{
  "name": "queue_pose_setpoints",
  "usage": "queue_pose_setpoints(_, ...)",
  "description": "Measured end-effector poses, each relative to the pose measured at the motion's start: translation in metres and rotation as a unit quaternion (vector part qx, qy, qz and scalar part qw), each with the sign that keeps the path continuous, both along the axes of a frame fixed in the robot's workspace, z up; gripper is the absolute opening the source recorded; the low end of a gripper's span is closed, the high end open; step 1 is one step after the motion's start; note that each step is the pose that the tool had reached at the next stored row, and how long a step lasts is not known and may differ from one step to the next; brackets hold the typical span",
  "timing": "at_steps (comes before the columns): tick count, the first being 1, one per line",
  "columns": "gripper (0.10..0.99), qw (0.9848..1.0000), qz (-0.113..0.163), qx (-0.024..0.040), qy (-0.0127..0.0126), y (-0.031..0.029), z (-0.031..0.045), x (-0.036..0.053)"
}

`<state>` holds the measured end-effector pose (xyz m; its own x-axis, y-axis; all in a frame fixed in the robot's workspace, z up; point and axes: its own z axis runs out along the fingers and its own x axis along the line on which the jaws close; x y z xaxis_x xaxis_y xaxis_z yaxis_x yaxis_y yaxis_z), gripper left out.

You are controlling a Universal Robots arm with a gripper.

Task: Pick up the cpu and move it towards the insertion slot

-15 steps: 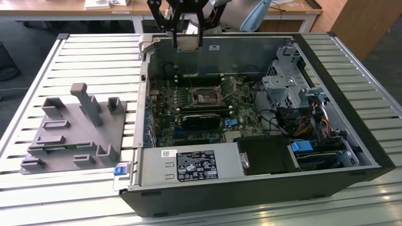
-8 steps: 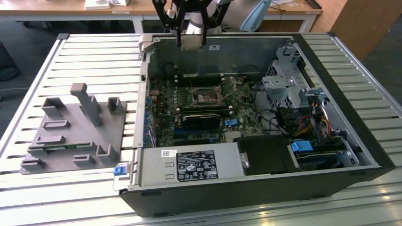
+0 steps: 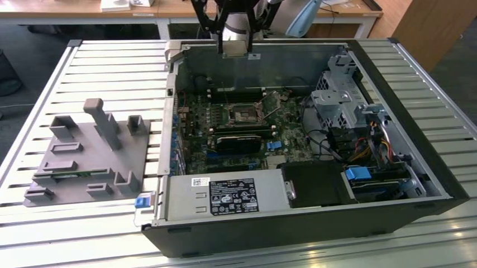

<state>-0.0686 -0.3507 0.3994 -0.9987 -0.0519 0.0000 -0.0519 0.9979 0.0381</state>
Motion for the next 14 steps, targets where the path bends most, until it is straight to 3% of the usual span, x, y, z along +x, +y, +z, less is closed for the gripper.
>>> queue_pose_setpoints(14,0.545,1.0,0.0,0.0001,0.0,0.0061,-0.0001,0.0261)
